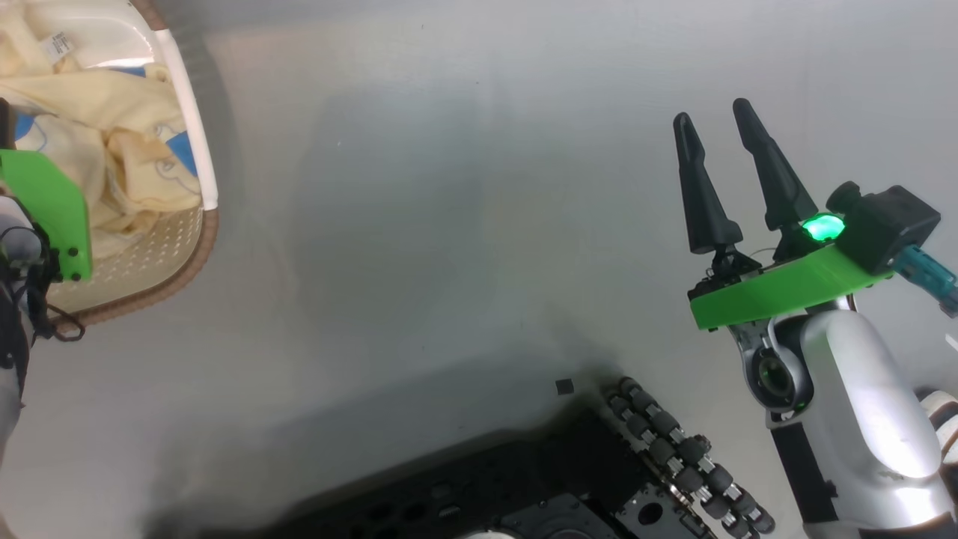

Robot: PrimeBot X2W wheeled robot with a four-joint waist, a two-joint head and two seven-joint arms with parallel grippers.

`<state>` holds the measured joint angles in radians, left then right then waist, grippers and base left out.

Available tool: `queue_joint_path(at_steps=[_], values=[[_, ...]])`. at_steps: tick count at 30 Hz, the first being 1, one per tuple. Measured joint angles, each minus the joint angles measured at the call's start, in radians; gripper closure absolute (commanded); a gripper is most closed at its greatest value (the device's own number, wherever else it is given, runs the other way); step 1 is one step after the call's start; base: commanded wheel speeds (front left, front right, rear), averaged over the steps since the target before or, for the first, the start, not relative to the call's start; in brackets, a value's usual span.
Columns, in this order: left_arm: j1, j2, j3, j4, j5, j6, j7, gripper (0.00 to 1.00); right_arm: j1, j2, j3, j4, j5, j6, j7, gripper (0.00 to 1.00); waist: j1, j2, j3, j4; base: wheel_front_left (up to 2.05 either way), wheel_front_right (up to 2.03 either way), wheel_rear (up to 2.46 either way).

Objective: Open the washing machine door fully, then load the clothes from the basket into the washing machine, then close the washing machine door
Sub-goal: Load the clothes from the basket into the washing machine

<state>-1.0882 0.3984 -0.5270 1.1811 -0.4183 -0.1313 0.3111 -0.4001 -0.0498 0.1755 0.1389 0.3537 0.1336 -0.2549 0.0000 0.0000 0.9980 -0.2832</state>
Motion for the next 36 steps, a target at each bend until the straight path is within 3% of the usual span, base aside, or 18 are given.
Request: queue_joint_path(at_steps=[8, 25, 26, 27, 36], values=[[-0.028, 0.021, -0.089, -0.011, -0.076, 0.0, 0.041, 0.0, 0.001, 0.0, 0.004, -0.006, 0.0, 0.0, 0.0, 0.0, 0.0, 0.0, 0.007, -0.007, 0.0, 0.0, 0.0], [-0.076, 0.008, -0.151, 0.068, -0.175, 0.0, 0.122, 0.02, 0.003, 0.0, 0.004, -0.019, -0.012, 0.0, 0.0, 0.0, 0.0, 0.0, 0.021, 0.001, 0.0, 0.0, 0.0], [-0.076, 0.005, -0.151, 0.071, -0.176, 0.0, 0.122, 0.59, 0.003, 0.0, 0.004, -0.019, -0.012, 0.0, 0.0, 0.0, 0.0, 0.0, 0.021, 0.002, 0.0, 0.0, 0.0], [-0.076, 0.003, -0.151, 0.075, -0.176, 0.0, 0.122, 1.0, 0.003, 0.0, 0.004, -0.02, -0.012, 0.0, 0.0, 0.0, 0.0, 0.0, 0.021, 0.002, 0.0, 0.0, 0.0], [-0.086, -0.005, -0.149, 0.088, -0.209, 0.0, 0.131, 1.0, 0.003, 0.0, 0.002, -0.023, -0.021, 0.0, 0.0, 0.0, 0.0, 0.0, 0.023, 0.011, 0.0, 0.0, 0.0]])
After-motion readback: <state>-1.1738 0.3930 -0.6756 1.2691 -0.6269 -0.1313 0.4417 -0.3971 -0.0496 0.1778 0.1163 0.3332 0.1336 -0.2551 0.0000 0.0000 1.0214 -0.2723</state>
